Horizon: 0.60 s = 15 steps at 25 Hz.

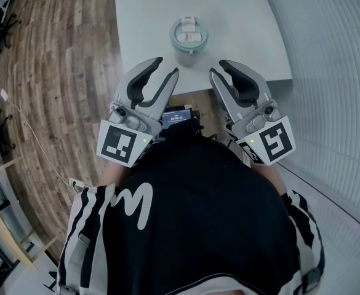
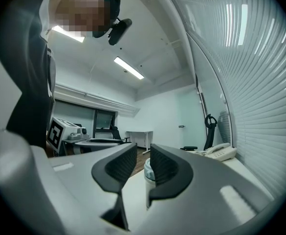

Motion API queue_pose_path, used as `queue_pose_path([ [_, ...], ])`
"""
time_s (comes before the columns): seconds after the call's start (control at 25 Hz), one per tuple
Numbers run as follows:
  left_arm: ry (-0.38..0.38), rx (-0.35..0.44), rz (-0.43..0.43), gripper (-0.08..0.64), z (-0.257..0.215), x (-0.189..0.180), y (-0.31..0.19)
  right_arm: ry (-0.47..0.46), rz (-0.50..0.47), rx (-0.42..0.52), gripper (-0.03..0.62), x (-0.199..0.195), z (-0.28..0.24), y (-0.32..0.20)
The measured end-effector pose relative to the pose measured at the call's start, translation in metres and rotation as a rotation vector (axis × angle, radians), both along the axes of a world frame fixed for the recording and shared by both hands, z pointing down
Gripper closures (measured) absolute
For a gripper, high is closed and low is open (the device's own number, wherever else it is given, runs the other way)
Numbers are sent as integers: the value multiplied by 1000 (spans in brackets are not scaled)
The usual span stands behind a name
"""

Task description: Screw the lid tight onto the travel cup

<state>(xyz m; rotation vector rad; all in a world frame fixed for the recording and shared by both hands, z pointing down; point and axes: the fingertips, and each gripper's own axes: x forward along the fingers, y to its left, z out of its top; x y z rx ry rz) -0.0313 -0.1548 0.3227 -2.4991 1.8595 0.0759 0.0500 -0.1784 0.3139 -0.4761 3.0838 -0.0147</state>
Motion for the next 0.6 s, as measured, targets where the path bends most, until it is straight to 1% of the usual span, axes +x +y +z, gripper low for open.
queue_pose_path([
  [0.08,9,10,-1,447,-3,2,-1,-6,1,2,538,2,-2,1],
  [0.16,3,7,-6,499,-3,3,-1,-14,8,1,563,4,-2,1],
  [0.2,-7,1,-8,509,-1,4,-1,-17,11,0,567,4,-3,1],
  [0.32,-19,-3,-2,512,3,4,1,-21,11,2,583,4,-3,2],
  [0.4,-19,-1,-3,537,3,3,3,-24,13,4,592,4,-3,3],
  [0.6,-16,6,-7,540,2,0,4,-23,13,9,592,2,-2,4],
])
